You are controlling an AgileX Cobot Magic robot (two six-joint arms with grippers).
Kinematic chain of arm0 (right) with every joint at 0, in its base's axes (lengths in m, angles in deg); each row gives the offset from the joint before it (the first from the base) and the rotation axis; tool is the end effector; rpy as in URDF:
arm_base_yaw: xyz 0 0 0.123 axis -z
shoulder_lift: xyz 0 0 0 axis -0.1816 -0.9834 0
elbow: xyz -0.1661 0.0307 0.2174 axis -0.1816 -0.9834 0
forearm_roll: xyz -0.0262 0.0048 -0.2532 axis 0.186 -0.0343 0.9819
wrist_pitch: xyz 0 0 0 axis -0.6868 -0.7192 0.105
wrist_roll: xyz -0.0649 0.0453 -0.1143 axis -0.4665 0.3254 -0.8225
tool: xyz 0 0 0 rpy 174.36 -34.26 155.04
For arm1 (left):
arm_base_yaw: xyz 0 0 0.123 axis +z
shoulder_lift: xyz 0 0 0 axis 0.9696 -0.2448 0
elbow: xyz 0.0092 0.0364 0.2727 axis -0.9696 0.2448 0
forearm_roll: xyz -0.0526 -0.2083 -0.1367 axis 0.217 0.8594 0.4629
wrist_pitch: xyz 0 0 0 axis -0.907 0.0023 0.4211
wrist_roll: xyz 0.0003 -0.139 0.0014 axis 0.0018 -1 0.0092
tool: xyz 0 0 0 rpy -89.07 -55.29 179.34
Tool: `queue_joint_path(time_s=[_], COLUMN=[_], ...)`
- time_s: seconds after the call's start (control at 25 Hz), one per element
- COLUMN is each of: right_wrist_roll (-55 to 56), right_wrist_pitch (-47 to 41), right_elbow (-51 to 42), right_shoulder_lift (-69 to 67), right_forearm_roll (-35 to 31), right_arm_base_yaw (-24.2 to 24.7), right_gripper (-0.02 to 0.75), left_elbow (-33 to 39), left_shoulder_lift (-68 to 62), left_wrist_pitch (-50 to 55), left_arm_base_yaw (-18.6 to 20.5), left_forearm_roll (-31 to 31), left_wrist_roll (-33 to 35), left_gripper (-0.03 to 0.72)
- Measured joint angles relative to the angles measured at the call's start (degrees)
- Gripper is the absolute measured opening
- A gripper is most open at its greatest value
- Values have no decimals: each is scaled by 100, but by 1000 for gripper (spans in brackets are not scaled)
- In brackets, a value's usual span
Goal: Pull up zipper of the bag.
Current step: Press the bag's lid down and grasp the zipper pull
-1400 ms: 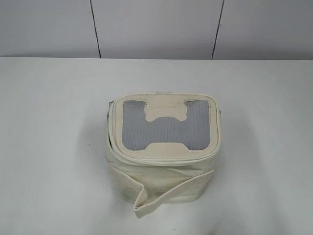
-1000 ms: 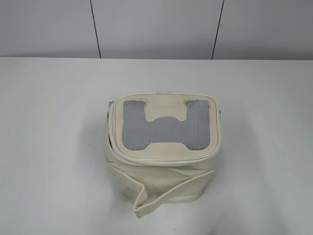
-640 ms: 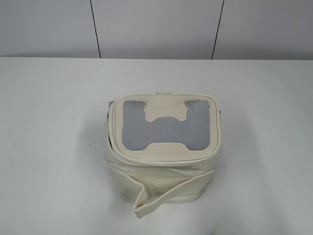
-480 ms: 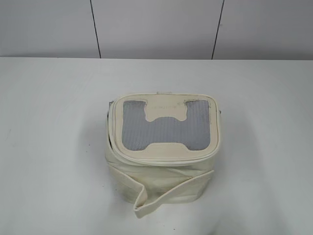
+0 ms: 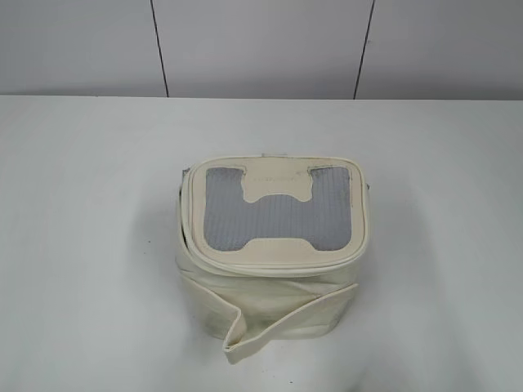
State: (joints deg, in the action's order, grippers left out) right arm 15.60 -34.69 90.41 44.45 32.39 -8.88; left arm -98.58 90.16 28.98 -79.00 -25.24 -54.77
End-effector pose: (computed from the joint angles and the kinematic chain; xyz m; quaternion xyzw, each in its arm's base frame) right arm 0.0506 0.0013 0.2590 -0.0126 0.8471 -0.0109 0.5311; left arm 0.0452 -0.0091 0.2712 0.0601 0.8359 -0.0193 0.5453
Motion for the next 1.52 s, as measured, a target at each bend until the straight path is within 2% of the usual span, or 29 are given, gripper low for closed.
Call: queue_joint_path(time_s=[0.88,1.12,1.32,1.4,1.52], right_wrist_roll=[0,0,-73,-165,-481], right_wrist_pitch=[21,1395,2117,2414,2669], right_elbow=[17,182,182,218,417], right_shoulder_lift=[-29,-409,-1377,-1726,-2405], right_forearm_roll=[-14,-672,-982,-1058,-1072], right_arm_base_yaw=[0,0,-73,-255,-593], right_gripper=[589,589,589,589,589], left_elbow=[-31,-362,-386,-386,-386], left_shoulder_lift=[0,-471,-1610,-2113,-2854], left_wrist_pitch=[-66,-1005,-1721,-1892,-1950], left_arm_base_yaw=[0,-4,-4,-4,-4], left_forearm_roll=[117,574,1448,2003,3045], left_wrist_roll=[0,0,88,484,1445], left_gripper=[243,243,243,243,243])
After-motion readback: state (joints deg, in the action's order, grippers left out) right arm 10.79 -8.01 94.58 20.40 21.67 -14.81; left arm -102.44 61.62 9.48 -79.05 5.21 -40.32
